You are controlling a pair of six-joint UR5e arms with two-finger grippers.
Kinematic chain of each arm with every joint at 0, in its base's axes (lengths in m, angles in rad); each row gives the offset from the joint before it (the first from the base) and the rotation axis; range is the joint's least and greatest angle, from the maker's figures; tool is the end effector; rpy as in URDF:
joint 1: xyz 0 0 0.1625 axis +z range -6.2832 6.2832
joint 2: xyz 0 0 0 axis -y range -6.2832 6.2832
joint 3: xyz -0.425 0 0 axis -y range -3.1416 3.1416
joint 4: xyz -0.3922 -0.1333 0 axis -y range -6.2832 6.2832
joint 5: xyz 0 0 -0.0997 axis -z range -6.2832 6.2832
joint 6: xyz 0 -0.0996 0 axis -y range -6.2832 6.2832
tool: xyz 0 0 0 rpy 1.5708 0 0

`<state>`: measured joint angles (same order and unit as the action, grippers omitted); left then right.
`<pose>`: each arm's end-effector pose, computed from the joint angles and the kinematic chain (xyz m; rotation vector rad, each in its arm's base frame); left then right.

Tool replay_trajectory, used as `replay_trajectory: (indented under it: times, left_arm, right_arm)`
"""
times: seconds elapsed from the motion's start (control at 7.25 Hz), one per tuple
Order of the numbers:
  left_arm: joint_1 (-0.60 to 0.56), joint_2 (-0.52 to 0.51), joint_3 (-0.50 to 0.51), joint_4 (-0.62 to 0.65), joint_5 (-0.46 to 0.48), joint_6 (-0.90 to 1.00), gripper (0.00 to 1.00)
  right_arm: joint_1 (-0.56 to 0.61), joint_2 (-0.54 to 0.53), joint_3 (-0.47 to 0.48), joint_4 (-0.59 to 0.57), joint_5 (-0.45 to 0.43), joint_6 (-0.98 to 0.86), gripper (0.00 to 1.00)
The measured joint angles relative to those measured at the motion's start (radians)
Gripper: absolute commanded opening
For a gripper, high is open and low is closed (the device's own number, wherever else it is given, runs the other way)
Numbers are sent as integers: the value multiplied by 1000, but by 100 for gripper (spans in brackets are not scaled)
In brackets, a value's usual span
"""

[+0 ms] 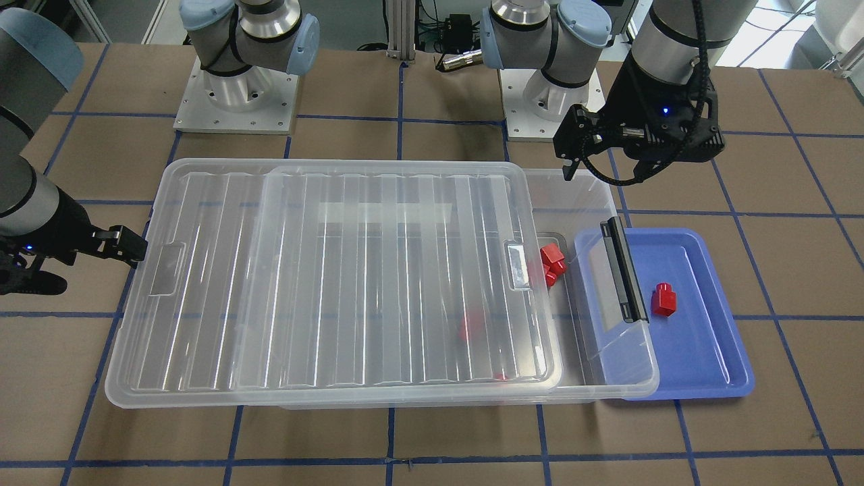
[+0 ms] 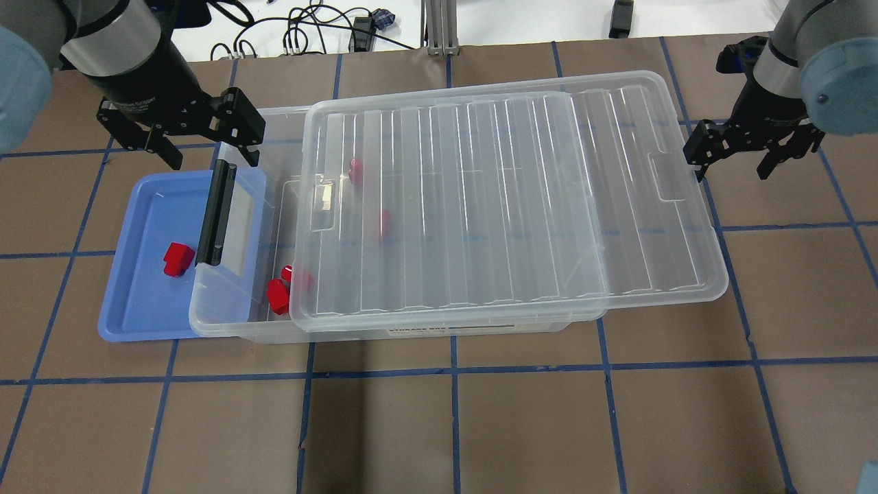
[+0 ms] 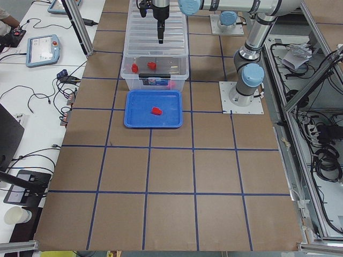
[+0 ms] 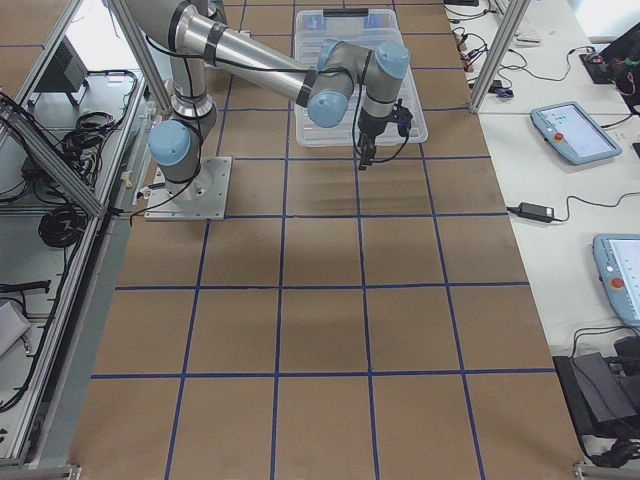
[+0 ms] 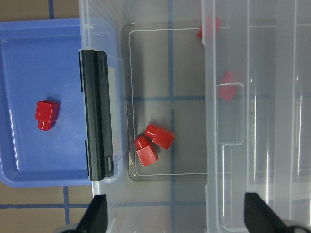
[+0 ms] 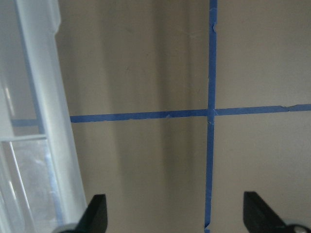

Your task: Place red block in blue tray from box

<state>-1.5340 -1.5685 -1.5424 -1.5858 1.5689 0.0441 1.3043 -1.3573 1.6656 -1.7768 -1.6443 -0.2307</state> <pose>-0.1153 -0.4969 0.5015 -0.0115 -3.1402 0.0247 -0.0240 -0.5665 0.3498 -0.0495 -3.0899 -0.1813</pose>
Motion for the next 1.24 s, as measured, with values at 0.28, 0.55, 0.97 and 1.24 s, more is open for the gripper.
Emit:
replay_trajectory:
  times: [0.28,0.55,0.97,1.24]
  left_arm:
    - [-1,-1,-1,2,-1,-1,100]
    - [-1,0,-1,4,-1,-1,100]
    - [-2,-1,4,4,-1,-1,100]
    - [-2,-1,2,4,-1,-1,100]
  right_arm:
    - [25,-1,10,-1,18,49,100]
    - [65,0,12,-7,22,122,100]
    - [146,1,12,-13,26,232,100]
    - [167,0,12,-15,41,257,100]
